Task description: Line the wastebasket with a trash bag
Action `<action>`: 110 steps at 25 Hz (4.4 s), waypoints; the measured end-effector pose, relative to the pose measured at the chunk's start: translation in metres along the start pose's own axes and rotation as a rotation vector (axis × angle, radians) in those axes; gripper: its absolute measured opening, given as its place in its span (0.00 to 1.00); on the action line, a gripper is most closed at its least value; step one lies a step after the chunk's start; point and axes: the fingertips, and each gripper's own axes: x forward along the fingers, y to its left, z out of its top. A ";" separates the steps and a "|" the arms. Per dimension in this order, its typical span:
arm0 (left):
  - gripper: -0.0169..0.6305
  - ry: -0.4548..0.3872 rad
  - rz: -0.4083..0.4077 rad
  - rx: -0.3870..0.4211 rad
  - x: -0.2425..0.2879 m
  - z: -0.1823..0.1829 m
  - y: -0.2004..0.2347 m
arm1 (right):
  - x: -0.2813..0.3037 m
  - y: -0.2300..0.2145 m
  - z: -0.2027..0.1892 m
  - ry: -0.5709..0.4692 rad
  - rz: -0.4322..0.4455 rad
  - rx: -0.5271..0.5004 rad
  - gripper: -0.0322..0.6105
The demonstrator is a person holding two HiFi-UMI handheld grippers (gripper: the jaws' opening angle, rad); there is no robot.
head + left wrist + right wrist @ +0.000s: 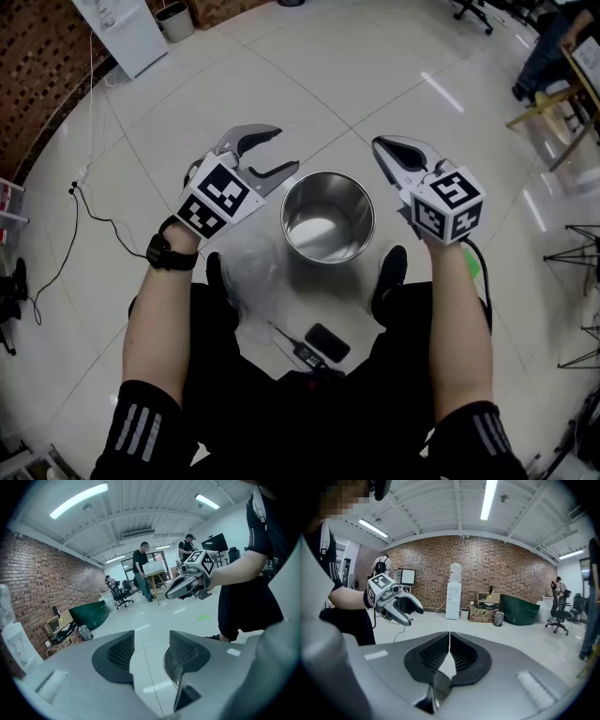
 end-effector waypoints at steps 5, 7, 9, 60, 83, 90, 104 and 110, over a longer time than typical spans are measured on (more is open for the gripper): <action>0.38 0.026 -0.007 -0.003 -0.001 -0.010 0.001 | 0.002 0.002 0.003 0.000 -0.001 -0.001 0.07; 0.38 0.043 -0.008 -0.004 0.000 -0.016 0.002 | 0.003 0.002 0.003 -0.001 -0.001 -0.001 0.07; 0.38 0.060 -0.009 -0.006 0.001 -0.022 0.002 | 0.004 0.002 0.004 -0.002 0.000 -0.002 0.07; 0.02 0.907 -0.341 -0.072 0.015 -0.380 -0.150 | 0.070 0.074 0.017 0.053 0.160 -0.135 0.14; 0.02 0.597 -0.068 0.330 -0.020 -0.144 -0.016 | 0.038 0.058 0.021 0.016 0.125 -0.133 0.14; 0.02 0.482 -0.028 0.506 -0.032 -0.053 -0.013 | 0.033 0.066 0.021 -0.001 0.172 -0.137 0.17; 0.02 0.128 -0.179 0.653 -0.055 0.096 -0.057 | 0.019 0.043 0.003 0.113 0.134 -0.258 0.42; 0.02 0.044 -0.231 0.626 -0.042 0.104 -0.085 | 0.027 0.031 -0.041 0.219 0.128 -0.282 0.45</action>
